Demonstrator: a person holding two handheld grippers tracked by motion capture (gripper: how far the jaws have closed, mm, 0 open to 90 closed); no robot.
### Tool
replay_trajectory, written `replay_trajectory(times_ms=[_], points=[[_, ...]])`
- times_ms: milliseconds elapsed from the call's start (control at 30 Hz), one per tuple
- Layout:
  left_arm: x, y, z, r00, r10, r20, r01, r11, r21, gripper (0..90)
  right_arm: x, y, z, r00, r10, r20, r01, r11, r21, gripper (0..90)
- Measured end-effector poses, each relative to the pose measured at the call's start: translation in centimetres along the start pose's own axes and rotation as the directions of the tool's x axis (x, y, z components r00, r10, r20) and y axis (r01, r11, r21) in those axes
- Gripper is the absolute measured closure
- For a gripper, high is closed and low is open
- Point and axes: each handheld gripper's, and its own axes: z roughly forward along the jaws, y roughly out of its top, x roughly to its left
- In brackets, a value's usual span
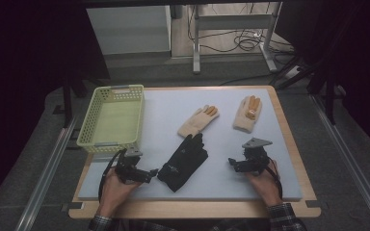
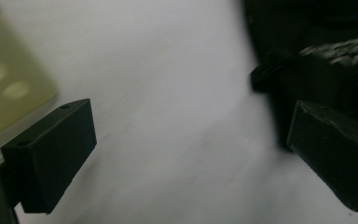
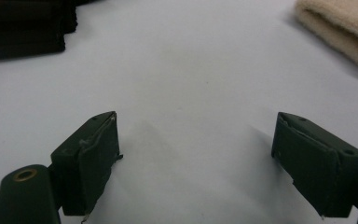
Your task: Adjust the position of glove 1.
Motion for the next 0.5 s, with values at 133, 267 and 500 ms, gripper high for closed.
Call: replay_trajectory(times_ms=[133, 267, 500], points=[[-1.2, 1.8, 0.1, 0.9991, 0.024, 0.033, -0.024, 0.9997, -0.001, 0.9, 0.0, 0.0, 0.0, 1.0, -0.003, 0.001, 0.003, 1.0, -0.001, 14.7], [-2.8, 3.6, 0.8, 0.9965, 0.055, 0.064, -0.056, 0.9983, 0.015, 0.1, 0.0, 0.0, 0.0, 1.0, -0.006, 0.005, 0.006, 1.0, -0.003, 14.7], [-5.8, 5.8, 2.9, 0.9896, 0.09, 0.112, -0.095, 0.9949, 0.035, 0.0, 0.1, 0.0, -0.1, 0.9999, -0.012, 0.009, 0.012, 1.0, -0.004, 14.7]])
